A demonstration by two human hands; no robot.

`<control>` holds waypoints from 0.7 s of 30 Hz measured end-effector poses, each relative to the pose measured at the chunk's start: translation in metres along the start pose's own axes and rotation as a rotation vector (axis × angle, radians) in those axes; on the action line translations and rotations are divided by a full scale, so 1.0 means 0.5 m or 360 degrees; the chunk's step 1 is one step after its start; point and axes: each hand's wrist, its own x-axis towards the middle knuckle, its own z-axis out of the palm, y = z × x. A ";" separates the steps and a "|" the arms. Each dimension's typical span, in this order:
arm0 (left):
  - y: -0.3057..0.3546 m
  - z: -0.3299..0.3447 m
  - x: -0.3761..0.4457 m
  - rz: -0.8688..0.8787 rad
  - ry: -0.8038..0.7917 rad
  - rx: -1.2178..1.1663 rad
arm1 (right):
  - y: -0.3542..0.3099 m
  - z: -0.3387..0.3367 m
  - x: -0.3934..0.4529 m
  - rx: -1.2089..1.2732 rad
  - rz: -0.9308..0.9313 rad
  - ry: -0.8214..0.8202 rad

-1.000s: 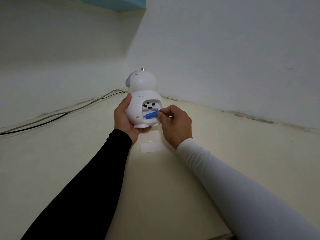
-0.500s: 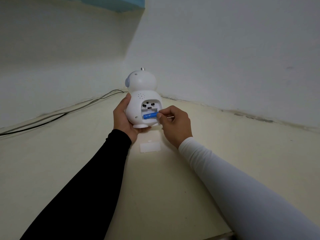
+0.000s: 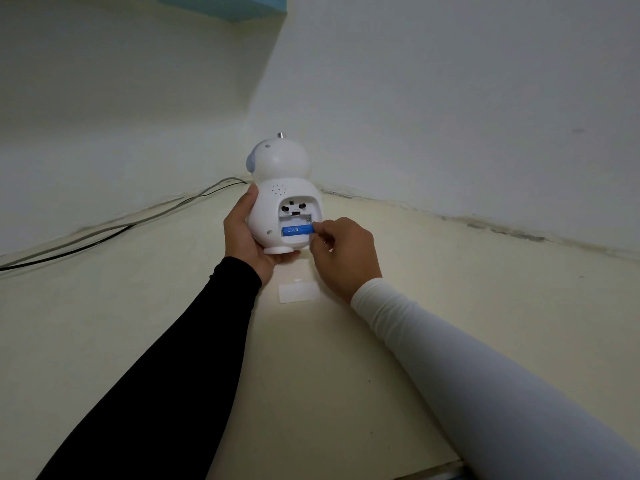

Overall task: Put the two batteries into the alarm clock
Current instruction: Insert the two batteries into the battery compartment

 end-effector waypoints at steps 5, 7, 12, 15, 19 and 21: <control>-0.003 -0.005 0.004 0.0000 -0.0011 -0.0020 | -0.005 0.001 -0.006 -0.0251 -0.0181 -0.0115; -0.004 -0.005 0.004 -0.0009 -0.0017 -0.0022 | -0.008 0.000 -0.009 -0.0333 -0.0215 -0.0147; -0.003 -0.004 0.003 -0.0004 -0.0064 0.0002 | -0.015 -0.001 -0.016 -0.0729 -0.0326 -0.0211; -0.002 -0.006 0.004 -0.0005 -0.0058 -0.0011 | -0.021 0.002 -0.018 -0.0835 -0.0361 -0.0215; -0.004 -0.007 0.004 -0.0010 -0.0039 -0.0001 | -0.018 0.008 -0.022 -0.0949 -0.0424 -0.0228; -0.005 -0.007 0.005 -0.0006 -0.0041 0.0010 | -0.021 0.011 -0.025 -0.1045 -0.0449 -0.0219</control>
